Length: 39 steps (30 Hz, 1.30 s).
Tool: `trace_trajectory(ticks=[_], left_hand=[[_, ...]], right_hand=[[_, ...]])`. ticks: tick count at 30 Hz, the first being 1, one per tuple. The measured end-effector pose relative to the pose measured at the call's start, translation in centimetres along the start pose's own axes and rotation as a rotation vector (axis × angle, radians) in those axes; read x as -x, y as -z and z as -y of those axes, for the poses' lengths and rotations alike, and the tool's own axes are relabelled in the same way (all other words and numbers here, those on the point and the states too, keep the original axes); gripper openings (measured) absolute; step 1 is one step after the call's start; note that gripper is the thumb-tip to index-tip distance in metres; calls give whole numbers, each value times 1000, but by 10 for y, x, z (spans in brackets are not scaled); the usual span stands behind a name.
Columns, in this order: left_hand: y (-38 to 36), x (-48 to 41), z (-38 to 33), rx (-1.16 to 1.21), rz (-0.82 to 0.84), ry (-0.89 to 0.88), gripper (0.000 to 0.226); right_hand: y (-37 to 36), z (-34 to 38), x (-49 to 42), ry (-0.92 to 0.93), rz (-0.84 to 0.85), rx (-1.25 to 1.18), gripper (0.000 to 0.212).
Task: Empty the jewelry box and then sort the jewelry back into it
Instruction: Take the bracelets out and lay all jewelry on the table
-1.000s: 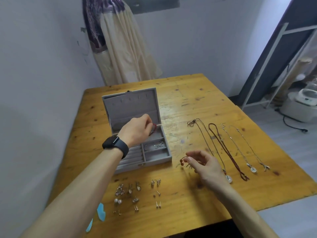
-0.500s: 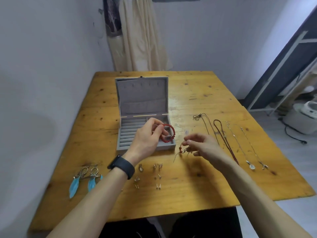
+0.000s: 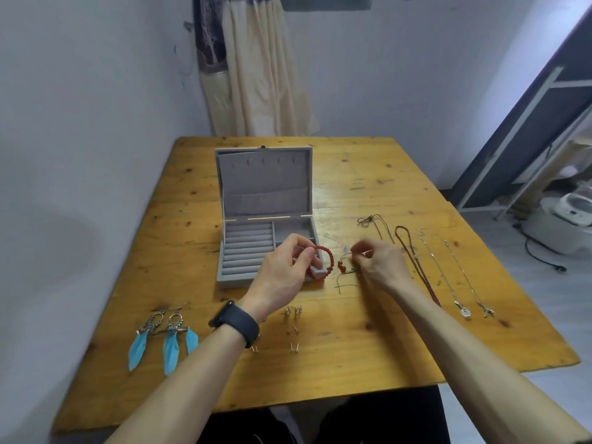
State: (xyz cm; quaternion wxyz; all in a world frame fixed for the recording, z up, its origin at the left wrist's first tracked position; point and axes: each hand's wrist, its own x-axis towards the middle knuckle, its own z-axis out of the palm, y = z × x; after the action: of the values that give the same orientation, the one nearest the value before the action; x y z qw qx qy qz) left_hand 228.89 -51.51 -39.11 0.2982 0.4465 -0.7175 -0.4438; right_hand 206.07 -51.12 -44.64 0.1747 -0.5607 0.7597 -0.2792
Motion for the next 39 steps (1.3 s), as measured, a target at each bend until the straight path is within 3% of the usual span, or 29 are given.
trace_trajectory(ticks=[11,15,18,21,24,26,32,39], left_hand=[[-11,6,6,79,51,44,12],[-16,8,8,64,77,69,11],[-18,11,7,86,100,83,12],[-22,13,7,103,120,111,13],[-26,15,11,81,133,130,13],[-27,17,16,1,136,137,13],[-24,20,29,-657,-6,14,23],[-26,16,28,-874,-34,-26,24]], right_hand=[[-8,-15,-2,90,1,116,15],[-1,-10,6,81,-27,102,24],[12,3,33,17,-74,-129,22],[19,16,71,-69,164,-536,25],[13,14,97,-73,280,-631,20],[5,8,101,-75,224,-562,14],[-13,13,89,-11,24,-274,10],[-24,19,81,142,-28,-80,14]])
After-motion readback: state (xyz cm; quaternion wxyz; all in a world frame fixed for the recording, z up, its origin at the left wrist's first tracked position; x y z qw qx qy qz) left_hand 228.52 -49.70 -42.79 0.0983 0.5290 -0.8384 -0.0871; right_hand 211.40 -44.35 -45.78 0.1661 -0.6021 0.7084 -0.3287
